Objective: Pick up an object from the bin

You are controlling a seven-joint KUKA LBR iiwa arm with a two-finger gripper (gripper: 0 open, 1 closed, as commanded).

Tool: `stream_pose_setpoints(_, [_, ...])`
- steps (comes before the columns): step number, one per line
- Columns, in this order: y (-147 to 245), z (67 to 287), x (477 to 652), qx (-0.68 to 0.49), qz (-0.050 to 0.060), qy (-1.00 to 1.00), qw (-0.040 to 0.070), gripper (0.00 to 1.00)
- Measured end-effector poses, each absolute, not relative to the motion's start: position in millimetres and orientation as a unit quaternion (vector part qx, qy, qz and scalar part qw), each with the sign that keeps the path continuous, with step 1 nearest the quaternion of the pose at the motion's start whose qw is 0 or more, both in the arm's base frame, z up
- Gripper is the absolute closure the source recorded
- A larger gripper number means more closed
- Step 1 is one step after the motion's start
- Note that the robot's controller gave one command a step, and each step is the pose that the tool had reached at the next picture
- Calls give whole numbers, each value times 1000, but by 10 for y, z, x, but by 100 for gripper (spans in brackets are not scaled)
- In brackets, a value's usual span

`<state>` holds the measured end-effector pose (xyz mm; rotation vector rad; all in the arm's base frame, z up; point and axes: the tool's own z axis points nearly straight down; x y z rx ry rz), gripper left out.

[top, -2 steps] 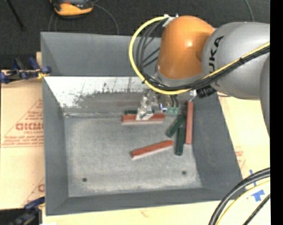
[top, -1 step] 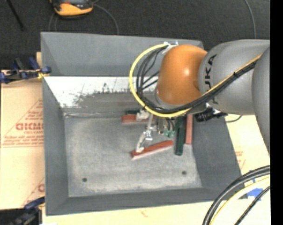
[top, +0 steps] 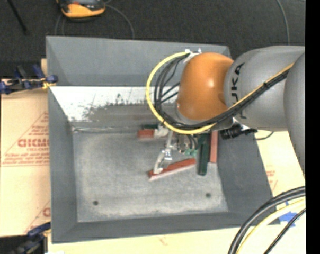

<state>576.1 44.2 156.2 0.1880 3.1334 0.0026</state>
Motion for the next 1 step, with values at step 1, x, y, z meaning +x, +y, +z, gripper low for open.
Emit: stream_pose_setpoints(1, [341,1420,5697,20,0,1000,5,0])
